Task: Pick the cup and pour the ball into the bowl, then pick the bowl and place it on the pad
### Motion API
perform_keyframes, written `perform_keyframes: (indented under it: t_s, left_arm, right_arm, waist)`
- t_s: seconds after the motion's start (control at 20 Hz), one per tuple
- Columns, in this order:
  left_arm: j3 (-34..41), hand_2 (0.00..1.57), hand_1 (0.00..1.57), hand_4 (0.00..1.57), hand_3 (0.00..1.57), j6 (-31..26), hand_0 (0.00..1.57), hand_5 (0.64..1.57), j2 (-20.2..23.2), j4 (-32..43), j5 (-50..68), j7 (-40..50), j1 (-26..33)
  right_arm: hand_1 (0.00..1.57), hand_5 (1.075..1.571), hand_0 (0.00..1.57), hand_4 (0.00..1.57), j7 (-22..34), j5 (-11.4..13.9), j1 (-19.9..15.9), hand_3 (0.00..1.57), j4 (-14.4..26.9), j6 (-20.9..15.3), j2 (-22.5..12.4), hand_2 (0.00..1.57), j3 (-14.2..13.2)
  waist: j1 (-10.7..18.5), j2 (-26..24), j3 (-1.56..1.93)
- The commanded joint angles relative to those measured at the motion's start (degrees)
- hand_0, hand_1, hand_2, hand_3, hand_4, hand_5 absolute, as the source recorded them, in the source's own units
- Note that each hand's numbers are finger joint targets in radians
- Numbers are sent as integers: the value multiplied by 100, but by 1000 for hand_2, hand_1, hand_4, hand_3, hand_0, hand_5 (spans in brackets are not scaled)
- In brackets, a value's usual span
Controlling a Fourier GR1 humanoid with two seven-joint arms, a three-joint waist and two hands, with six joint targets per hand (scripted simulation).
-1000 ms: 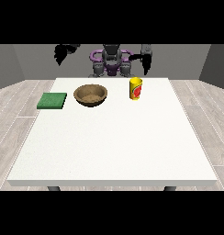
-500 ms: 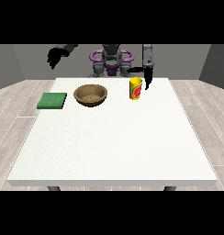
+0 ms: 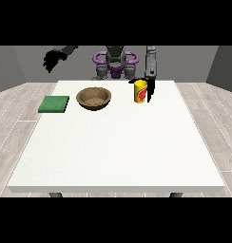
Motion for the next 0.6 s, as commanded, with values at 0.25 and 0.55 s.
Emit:
perform_keyframes:
  t_s: [0.25, 0.55]
  left_arm:
    - [221, 1571, 1226, 1336, 1571, 1178, 1226, 1481, 48, 1206, -560, -1120, -385]
    - [255, 1571, 1286, 1391, 1571, 1468, 1286, 1447, 141, 1720, -661, -740, -839]
  right_arm:
    - [0, 1569, 0, 647, 120, -528, -209, 140, -75, 585, -428, 0, -236]
    - [0, 1565, 0, 631, 648, -874, -272, 149, 27, 595, -717, 0, -545]
  waist:
    - [-570, 422, -2]
    - [-453, 56, 0]
